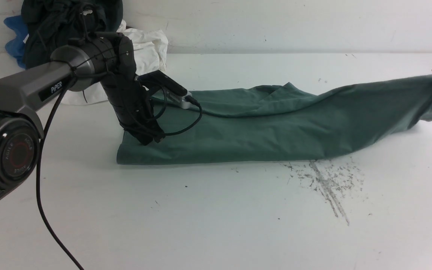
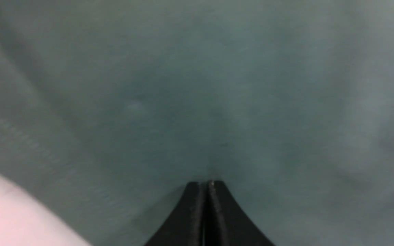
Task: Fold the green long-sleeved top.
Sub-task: Use both arms to drag the lower edge of the fabric forward and fold it over the upper edge
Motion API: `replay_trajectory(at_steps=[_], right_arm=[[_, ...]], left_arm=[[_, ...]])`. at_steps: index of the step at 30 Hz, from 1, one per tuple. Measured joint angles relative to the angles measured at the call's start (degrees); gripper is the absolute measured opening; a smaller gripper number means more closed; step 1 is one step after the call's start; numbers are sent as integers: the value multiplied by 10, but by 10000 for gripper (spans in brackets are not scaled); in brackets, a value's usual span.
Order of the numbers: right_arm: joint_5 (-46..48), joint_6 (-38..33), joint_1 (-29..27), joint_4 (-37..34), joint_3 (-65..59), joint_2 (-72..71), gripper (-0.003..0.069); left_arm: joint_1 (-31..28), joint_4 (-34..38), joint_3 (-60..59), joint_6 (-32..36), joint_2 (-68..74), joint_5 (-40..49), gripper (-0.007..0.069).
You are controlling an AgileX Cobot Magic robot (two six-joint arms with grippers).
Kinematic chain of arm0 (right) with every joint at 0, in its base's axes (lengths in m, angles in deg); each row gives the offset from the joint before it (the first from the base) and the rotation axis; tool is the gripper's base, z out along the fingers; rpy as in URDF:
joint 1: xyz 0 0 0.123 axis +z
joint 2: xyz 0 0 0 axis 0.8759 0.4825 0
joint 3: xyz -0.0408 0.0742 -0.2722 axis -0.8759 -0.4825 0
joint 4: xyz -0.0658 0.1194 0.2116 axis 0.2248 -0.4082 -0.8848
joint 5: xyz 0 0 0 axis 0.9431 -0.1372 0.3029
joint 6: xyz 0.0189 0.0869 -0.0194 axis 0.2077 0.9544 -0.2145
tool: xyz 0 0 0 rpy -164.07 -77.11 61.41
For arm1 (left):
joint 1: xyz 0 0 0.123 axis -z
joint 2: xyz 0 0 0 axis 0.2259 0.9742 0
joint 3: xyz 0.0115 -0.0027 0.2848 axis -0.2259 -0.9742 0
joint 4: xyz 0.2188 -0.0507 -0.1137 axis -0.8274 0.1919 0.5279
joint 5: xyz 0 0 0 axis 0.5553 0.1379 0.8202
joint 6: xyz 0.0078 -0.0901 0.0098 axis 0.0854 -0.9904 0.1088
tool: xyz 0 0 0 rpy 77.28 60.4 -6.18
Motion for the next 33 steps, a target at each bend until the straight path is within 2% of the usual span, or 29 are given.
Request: replay_trajectory(at_steps=[8,18,25,28,29,30,33], right_arm=[[7,3,1,-1,64,67,52],[7,69,-17,7,75,125,52],[-6,82,-34,-2,80,156,67],[-15,86,-37,-7,84,172,162],[-15,87,-37,-7,84,172,171],[-18,94,-38,-6,89,175,235],[-18,119,-40,-2,113,175,361]], left_arm=[[-21,9,6,1,10,-13,-7],[-26,13,13,1,18,-14,-7],[-26,13,16,1,23,-13,-7],[-26,13,17,1,24,-12,-7],[-26,13,17,1,24,-12,-7],[-26,13,17,-1,24,-12,-7],[-26,13,18,-1,24,-9,-7]])
